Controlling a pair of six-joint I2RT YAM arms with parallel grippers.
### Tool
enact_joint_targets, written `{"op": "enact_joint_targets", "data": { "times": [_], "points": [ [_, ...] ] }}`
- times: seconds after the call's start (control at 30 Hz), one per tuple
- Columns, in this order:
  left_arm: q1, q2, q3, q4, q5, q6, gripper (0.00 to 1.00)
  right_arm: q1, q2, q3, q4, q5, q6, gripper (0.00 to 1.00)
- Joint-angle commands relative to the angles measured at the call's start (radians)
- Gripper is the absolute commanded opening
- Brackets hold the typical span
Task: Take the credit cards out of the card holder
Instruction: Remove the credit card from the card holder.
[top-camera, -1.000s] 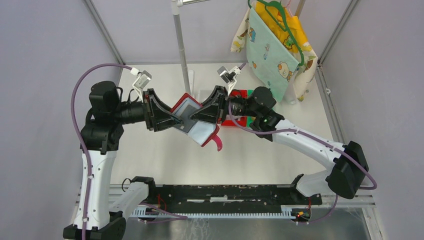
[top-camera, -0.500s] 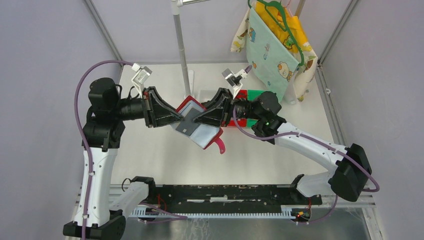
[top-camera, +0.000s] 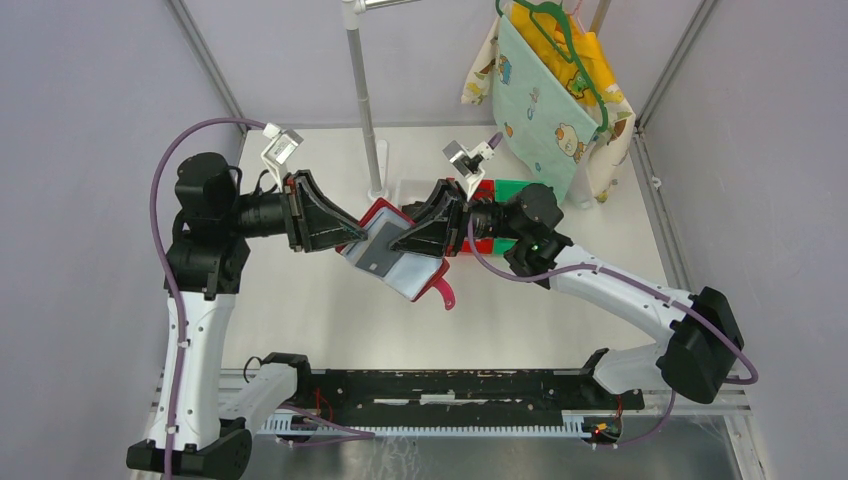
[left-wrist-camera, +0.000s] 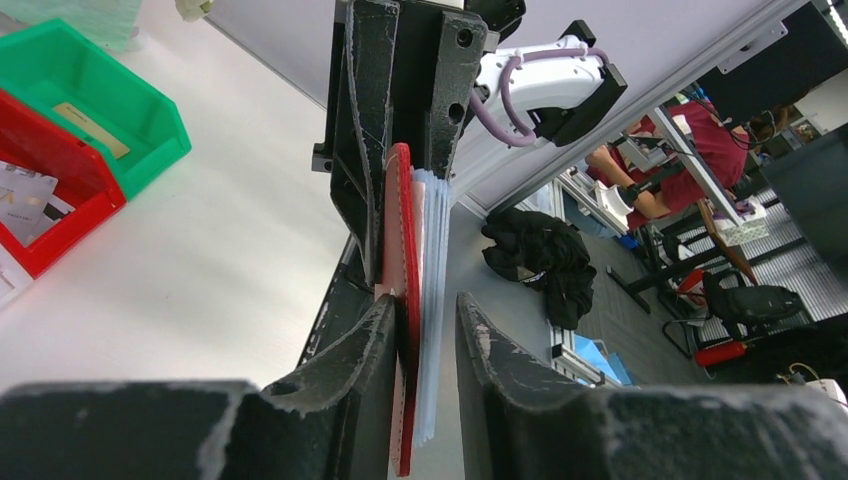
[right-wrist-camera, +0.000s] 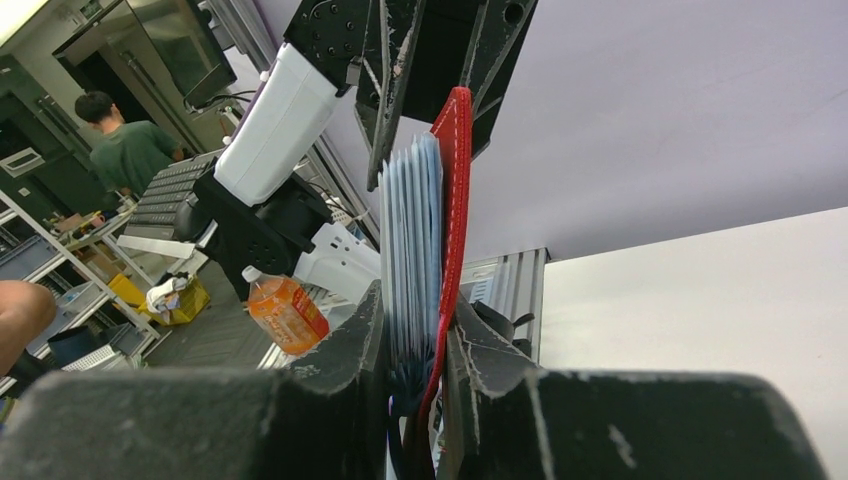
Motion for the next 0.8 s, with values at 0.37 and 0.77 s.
{"op": "enact_joint_targets", "data": {
  "times": [0.37,0.77],
  "points": [
    [-0.003,-0.056,-0.018,-0.032,-0.068,0.096,0.44,-0.006,-0.005,0.040,0.044,-0.038,0.018,0.00],
    [-0.003,-0.046,-0.060,-0.156,0.016,0.203,0.60,-0.006,0.020,0.065,0.089,-0.068,0.051,0.00]
  ]
}}
